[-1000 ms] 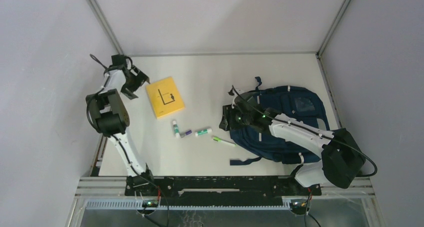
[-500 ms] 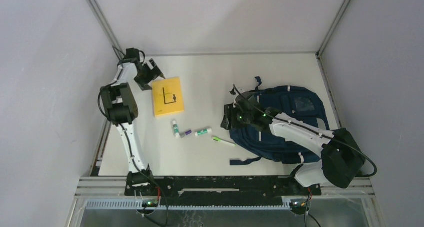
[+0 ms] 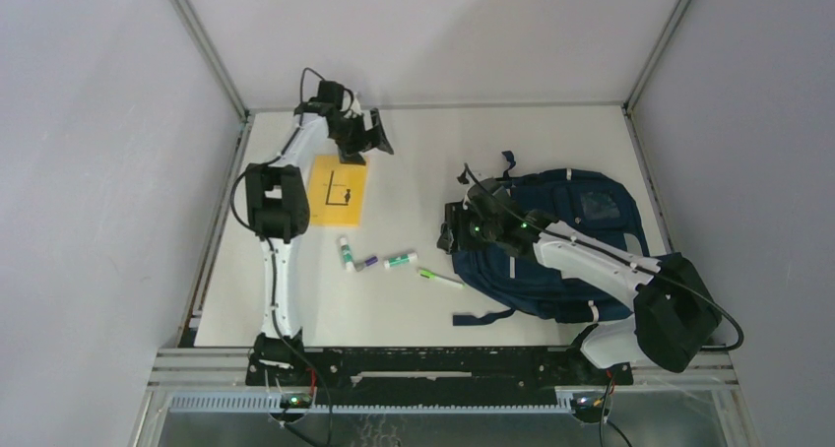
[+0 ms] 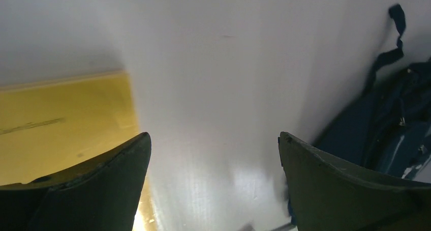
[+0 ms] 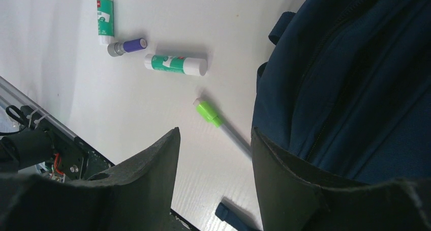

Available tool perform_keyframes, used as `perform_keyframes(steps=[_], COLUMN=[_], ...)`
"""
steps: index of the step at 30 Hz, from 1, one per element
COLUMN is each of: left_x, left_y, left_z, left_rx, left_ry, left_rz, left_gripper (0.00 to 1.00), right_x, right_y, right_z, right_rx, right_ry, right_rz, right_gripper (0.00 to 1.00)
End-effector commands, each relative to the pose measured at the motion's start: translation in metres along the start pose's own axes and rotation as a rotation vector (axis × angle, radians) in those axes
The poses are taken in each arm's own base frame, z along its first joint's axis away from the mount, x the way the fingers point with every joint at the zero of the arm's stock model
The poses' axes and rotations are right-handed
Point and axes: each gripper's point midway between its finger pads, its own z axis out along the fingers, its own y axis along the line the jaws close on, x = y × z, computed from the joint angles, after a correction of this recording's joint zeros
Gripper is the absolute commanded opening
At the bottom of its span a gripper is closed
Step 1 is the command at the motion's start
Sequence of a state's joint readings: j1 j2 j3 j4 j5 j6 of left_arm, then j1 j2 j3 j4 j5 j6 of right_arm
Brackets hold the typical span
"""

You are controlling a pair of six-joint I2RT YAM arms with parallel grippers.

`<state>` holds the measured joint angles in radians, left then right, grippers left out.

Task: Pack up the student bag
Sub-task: Adjust the book at the center of the board.

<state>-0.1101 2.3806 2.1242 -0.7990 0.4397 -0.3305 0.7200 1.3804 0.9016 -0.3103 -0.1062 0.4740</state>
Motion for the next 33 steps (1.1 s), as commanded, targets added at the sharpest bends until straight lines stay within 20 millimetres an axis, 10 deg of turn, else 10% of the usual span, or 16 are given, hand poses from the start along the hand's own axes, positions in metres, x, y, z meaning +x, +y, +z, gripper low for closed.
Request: perform_keyframes(steps=[1,5,12,20,33], left_x=[-0.017,-0.044,-0.07,-0.071,-0.035], left_y=[-0.037,-0.02,0.091,0.144,0.063], left_z=[-0.016,-0.045,-0.1,-0.082,-0.008], left_rx=[0.094,-0.054,-0.355,-0.4,-0.137], left_ry=[-0.037,-0.18,-0.358,-0.3,-0.05], left_rz=[0.074,0.027,-0.313,-0.403,-0.144], left_gripper=[1.0,1.0,1.0,1.0,1.0], right_x=[-0.017,-0.014,-0.007,-0.003,-0.008], right_y=[0.006,0.006,0.005,0.004,-0.009], right_z=[-0.013,-0.013,-0.011,-0.008,-0.017], right_rx=[-0.02,-0.019,-0.028,-0.026,0.029], right_ry=[-0.059,-0.052,-0.041,-0.028,-0.059], right_rz=[0.0,0.005,0.018,0.007,0.004], right_gripper=[0.62,0.62,0.62,0.61,0.62])
